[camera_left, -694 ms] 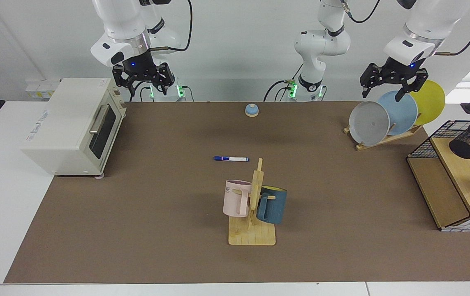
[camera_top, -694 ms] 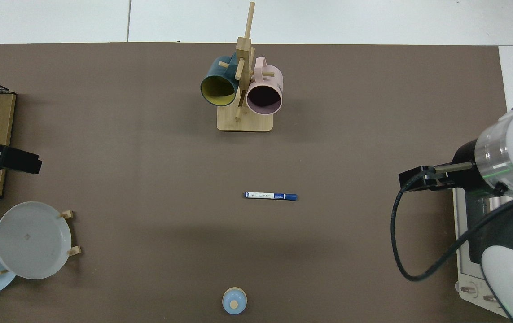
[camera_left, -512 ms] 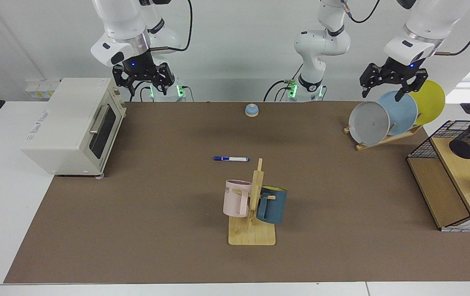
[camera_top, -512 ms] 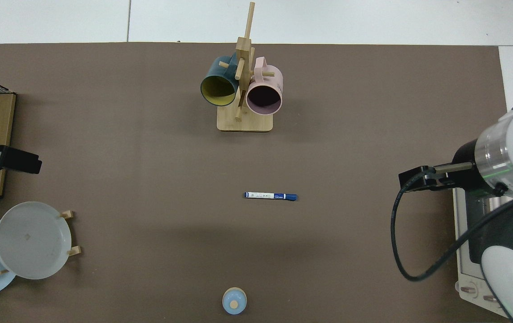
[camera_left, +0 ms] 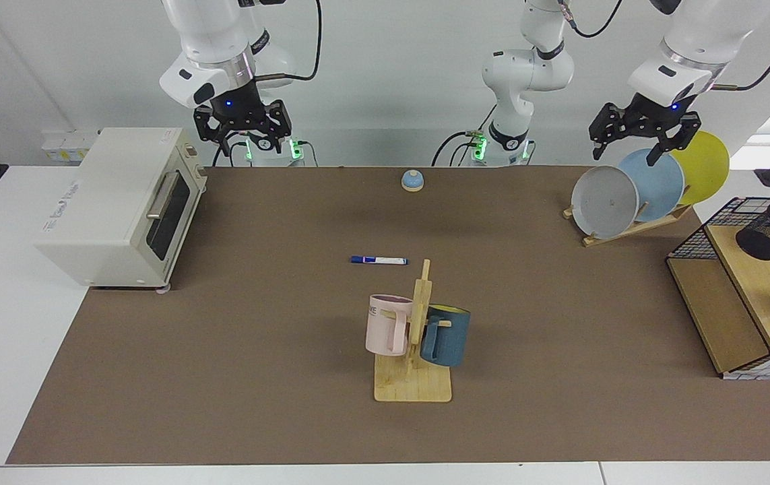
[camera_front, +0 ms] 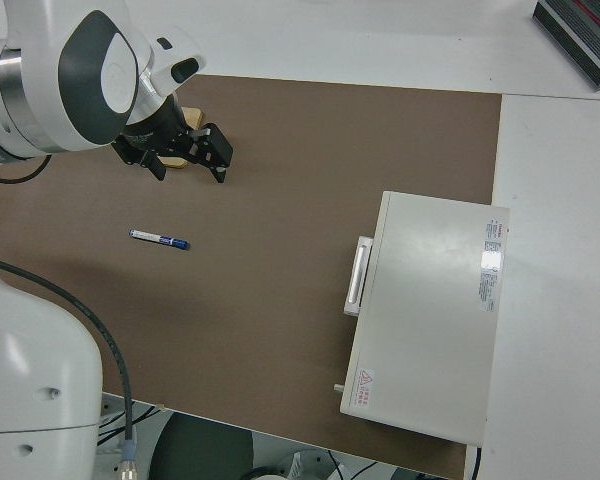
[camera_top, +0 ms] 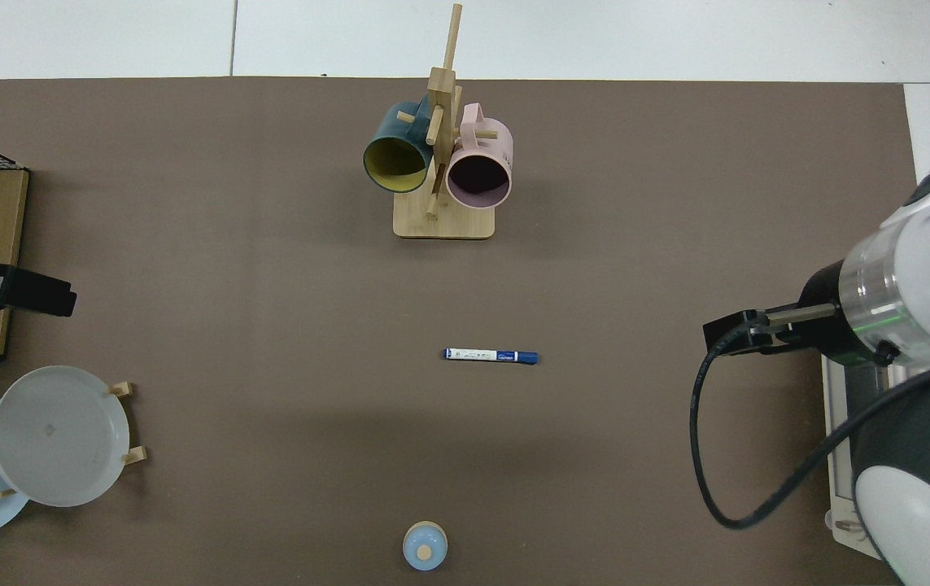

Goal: Put markers into pen holder
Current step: 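Move the right gripper over the white marker on the table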

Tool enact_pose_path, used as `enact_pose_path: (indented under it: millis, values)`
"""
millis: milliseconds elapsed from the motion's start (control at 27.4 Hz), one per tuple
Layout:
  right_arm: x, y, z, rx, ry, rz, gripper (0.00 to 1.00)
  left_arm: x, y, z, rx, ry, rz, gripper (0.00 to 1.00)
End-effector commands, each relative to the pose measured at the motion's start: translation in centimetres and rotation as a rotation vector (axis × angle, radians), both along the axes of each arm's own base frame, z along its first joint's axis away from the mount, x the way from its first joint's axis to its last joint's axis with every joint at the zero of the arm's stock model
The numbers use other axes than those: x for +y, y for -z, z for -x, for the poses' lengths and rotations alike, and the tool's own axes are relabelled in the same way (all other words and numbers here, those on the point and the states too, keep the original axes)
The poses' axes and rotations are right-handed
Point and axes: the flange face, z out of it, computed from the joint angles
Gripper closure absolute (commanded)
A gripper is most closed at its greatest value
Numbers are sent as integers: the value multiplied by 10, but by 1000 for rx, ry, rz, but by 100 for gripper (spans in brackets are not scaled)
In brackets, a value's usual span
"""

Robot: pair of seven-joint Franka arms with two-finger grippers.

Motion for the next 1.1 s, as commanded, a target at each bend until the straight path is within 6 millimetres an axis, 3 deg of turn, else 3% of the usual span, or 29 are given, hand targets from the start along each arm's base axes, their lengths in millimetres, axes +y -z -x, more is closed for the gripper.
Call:
enact_pose_path:
  millis: [0, 292, 621, 840, 1060]
  values:
    - [2, 8, 11, 1, 125, -39, 0, 0, -5, 5, 6, -8, 0, 0]
    - [10, 27, 12, 11, 428, -53, 0, 0, -5, 5, 4, -8, 1, 0]
    - [62, 70, 15, -11, 858, -52, 0, 1, -5, 4, 0, -11, 2, 0]
    - [67, 86, 9, 3, 1067, -80, 0, 0, -5, 5, 4, -11, 1, 0]
    - [66, 120, 7, 7, 1250, -87, 0, 1, -5, 6, 4, -12, 1, 0]
